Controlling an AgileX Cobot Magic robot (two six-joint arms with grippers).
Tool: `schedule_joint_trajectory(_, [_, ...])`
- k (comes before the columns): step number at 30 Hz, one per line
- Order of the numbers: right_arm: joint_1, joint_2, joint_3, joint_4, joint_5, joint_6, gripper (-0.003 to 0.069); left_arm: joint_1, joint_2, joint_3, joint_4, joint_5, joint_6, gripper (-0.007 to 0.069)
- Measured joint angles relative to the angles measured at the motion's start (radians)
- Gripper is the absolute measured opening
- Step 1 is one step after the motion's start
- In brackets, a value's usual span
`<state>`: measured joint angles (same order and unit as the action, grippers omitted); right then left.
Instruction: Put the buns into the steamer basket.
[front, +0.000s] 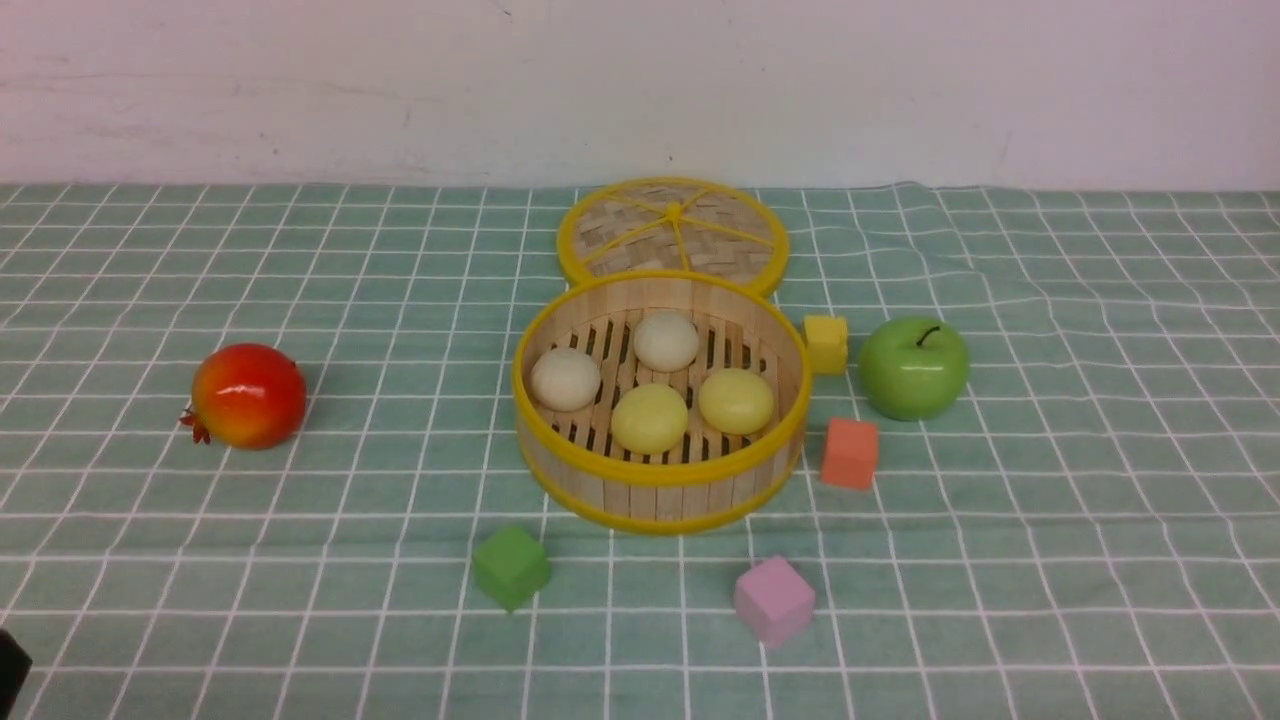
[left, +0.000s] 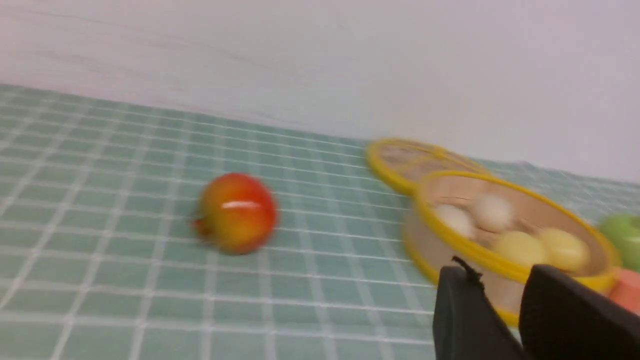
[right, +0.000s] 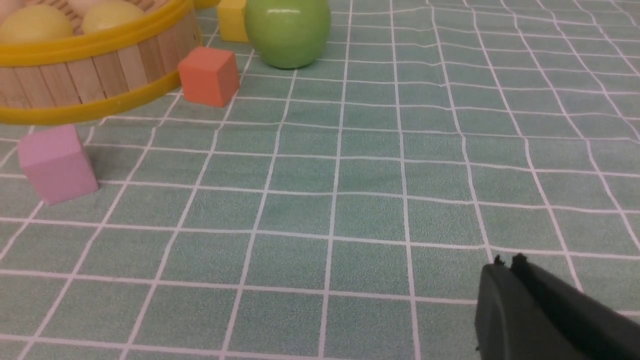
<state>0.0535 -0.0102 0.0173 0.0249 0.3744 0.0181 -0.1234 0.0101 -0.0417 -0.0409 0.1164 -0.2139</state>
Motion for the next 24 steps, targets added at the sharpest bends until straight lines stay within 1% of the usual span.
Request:
schedule_joint_trajectory(1, [0.0, 0.0, 0.0, 0.0, 0.0, 0.001, 0.0, 0.032, -0.017, 0.046, -0.001, 0.012, -0.006, 0.0175])
schedule_joint_trajectory(3, [0.0, 0.0, 0.0, 0.0, 0.0, 0.001, 0.0, 0.055, -0.02, 0.063, -0.005, 0.085, -0.022, 0.0175])
schedule_joint_trajectory(4, [0.0, 0.0, 0.0, 0.0, 0.0, 0.002, 0.0, 0.06, -0.02, 0.065, -0.006, 0.151, -0.034, 0.0175])
schedule_joint_trajectory(5, [0.0, -0.001, 0.0, -0.001, 0.0, 0.002, 0.0, 0.06, -0.02, 0.066, -0.006, 0.164, -0.034, 0.0175])
schedule_joint_trajectory(6, [0.0, -0.001, 0.0, -0.001, 0.0, 0.002, 0.0002, 0.061, -0.02, 0.072, -0.007, 0.246, -0.066, 0.0175])
schedule_joint_trajectory(7, [0.0, -0.001, 0.0, -0.001, 0.0, 0.002, 0.0002, 0.061, -0.02, 0.072, -0.008, 0.26, -0.075, 0.0175])
schedule_joint_trajectory(10, [0.0, -0.001, 0.0, -0.001, 0.0, 0.002, 0.0002, 0.061, -0.02, 0.072, -0.013, 0.272, -0.103, 0.0174])
schedule_joint_trajectory(13, [0.0, -0.001, 0.0, -0.001, 0.0, 0.002, 0.0002, 0.061, -0.02, 0.072, -0.014, 0.272, -0.103, 0.0152])
schedule_joint_trajectory(17, [0.0, -0.001, 0.0, -0.001, 0.0, 0.002, 0.0003, 0.061, -0.02, 0.072, -0.015, 0.272, -0.038, 0.0037])
schedule_joint_trajectory(18, [0.0, -0.001, 0.0, -0.001, 0.0, 0.002, 0.0006, 0.061, -0.02, 0.072, -0.015, 0.272, -0.019, -0.0005])
schedule_joint_trajectory(24, [0.0, -0.001, 0.0, -0.001, 0.0, 0.0, 0.0012, 0.061, -0.02, 0.072, -0.018, 0.269, -0.01, -0.0014])
